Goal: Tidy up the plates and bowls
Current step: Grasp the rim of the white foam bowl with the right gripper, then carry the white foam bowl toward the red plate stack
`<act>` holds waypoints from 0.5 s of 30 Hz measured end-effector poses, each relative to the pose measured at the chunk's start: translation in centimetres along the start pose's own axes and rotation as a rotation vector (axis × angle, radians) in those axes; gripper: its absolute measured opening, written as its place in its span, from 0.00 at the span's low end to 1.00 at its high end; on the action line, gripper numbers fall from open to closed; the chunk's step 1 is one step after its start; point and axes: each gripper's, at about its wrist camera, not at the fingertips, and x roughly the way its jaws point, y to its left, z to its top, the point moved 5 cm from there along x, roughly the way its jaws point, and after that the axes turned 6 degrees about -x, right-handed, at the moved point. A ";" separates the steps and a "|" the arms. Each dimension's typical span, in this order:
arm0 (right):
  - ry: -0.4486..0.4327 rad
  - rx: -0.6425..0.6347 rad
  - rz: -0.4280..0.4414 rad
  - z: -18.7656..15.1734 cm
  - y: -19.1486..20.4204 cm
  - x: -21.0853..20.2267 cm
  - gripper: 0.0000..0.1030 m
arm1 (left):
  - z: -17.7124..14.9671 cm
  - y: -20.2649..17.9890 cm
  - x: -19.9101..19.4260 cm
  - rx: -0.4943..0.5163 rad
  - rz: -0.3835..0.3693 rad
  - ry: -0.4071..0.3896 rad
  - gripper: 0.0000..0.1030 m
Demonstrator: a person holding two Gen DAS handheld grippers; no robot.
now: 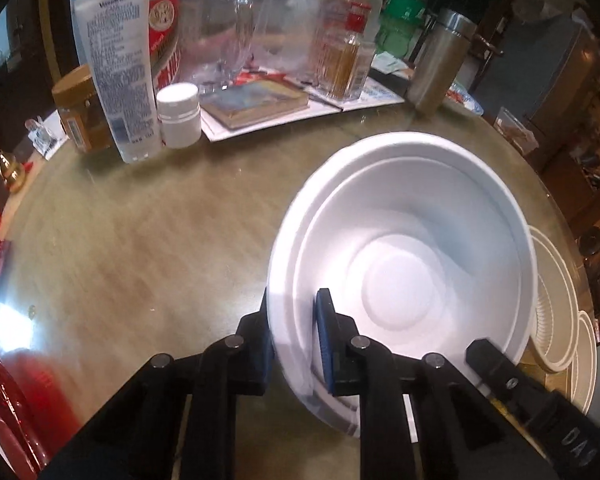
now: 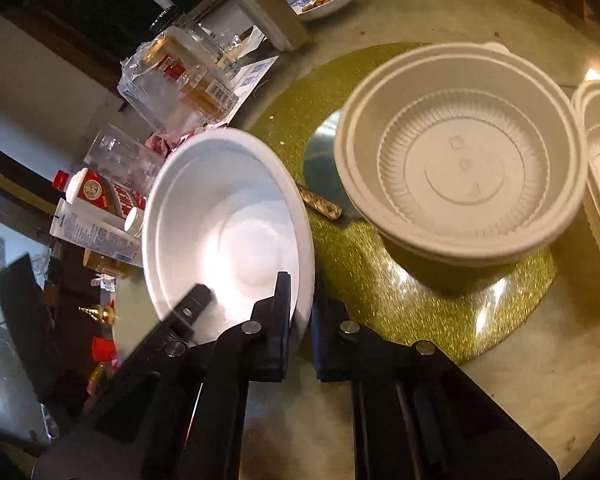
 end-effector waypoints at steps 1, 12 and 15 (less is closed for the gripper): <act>-0.004 0.010 0.010 -0.3 -0.2 -0.1 0.08 | -0.1 -0.1 -0.2 0.006 0.001 -0.008 0.16; -0.081 0.067 0.104 -1.0 -1.5 -2.5 0.08 | 0.1 -0.9 -1.8 0.019 -0.111 -0.032 0.10; -0.084 0.072 0.120 -0.9 -1.6 -2.8 0.08 | 0.1 -0.9 -1.6 0.002 -0.145 -0.013 0.09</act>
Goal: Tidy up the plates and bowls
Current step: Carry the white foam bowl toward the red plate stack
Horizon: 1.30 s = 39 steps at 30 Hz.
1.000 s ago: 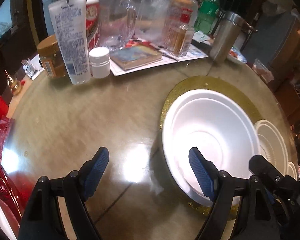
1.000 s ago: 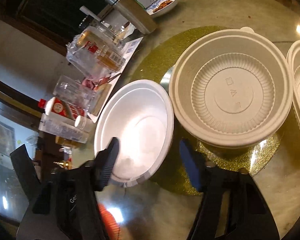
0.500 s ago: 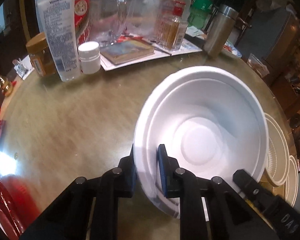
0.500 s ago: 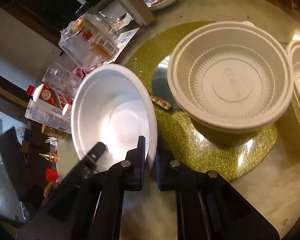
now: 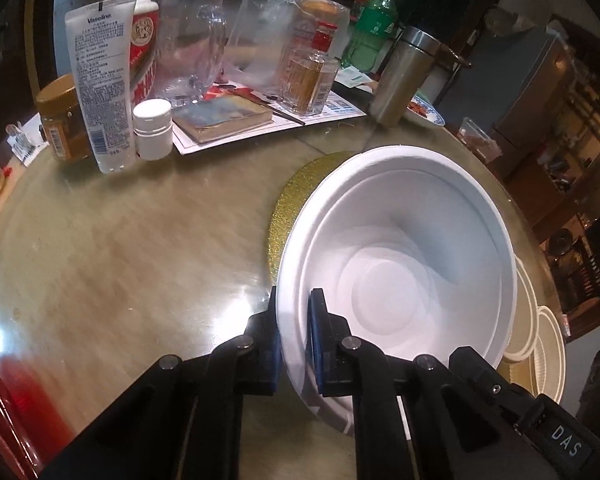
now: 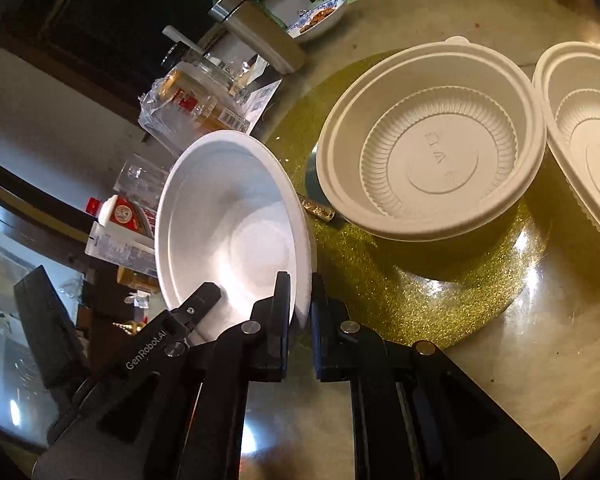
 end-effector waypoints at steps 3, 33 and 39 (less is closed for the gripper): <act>0.014 0.014 0.013 0.0 -0.4 0.1 0.08 | -0.1 0.2 0.2 -0.034 -0.034 0.032 0.08; 0.070 -0.058 0.112 -3.5 2.5 -1.7 0.08 | -2.1 2.7 -6.3 -0.043 0.031 -0.042 0.07; 0.063 -0.064 0.135 -5.0 2.6 -3.4 0.08 | -3.4 2.6 -8.2 -0.027 0.040 -0.064 0.07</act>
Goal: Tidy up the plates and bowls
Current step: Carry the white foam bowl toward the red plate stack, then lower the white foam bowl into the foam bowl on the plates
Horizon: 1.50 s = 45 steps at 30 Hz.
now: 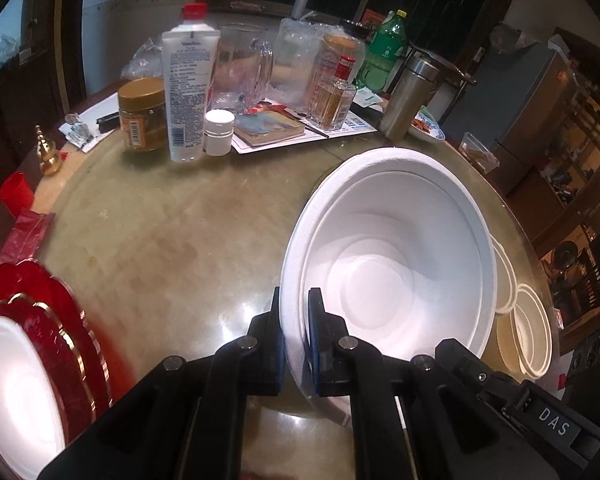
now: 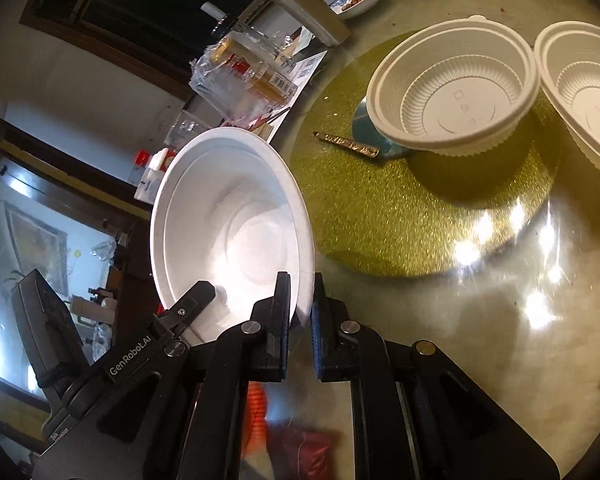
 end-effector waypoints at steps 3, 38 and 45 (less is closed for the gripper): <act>-0.002 -0.013 0.009 -0.7 0.4 -0.7 0.08 | -0.6 0.3 -1.2 0.007 0.008 -0.019 0.07; 0.076 -0.325 0.144 -10.5 15.7 -0.5 0.08 | -3.1 13.4 -14.7 -0.154 0.098 -0.262 0.09; 0.119 -0.358 0.156 -11.9 16.5 1.0 0.08 | -4.0 15.6 -14.8 -0.181 0.129 -0.258 0.09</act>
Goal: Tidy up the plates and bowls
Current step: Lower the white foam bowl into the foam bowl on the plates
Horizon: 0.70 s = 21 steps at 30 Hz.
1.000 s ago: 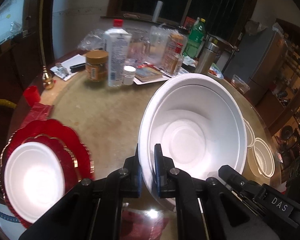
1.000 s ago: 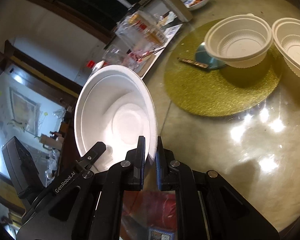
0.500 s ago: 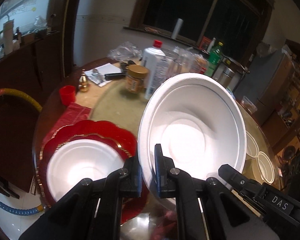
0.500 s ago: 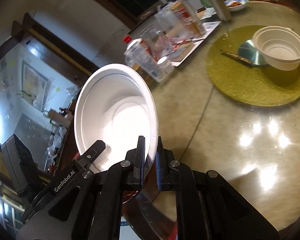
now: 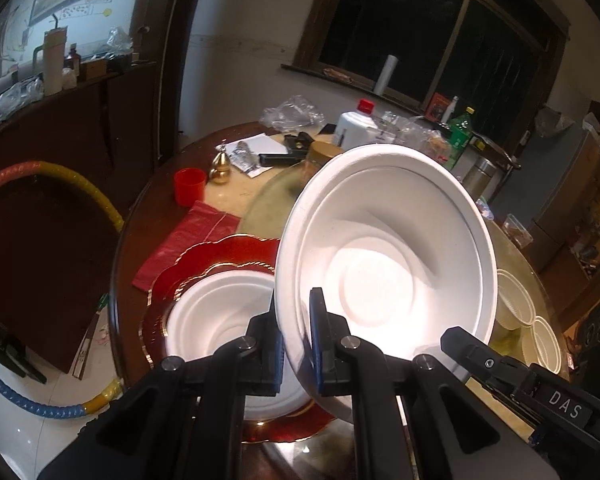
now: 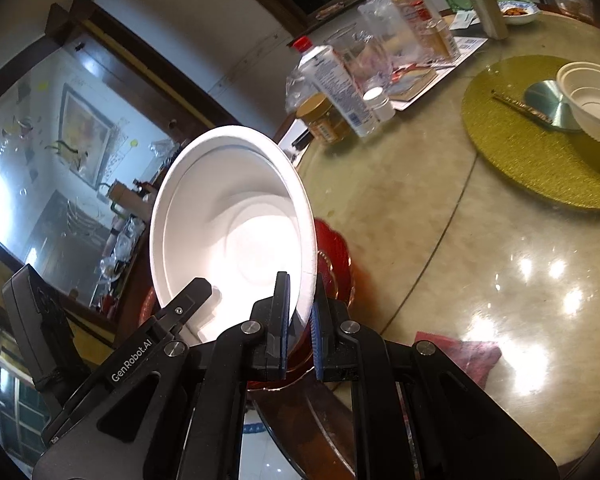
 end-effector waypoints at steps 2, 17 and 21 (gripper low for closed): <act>0.010 -0.009 0.001 -0.1 0.2 0.5 0.08 | -0.1 0.7 0.0 -0.008 0.011 0.003 0.09; 0.070 -0.039 0.021 -0.9 1.7 3.1 0.09 | 0.1 2.9 0.5 -0.035 0.067 0.003 0.09; 0.087 -0.040 0.022 -1.0 1.8 3.7 0.09 | 0.1 3.4 0.8 -0.042 0.080 0.011 0.09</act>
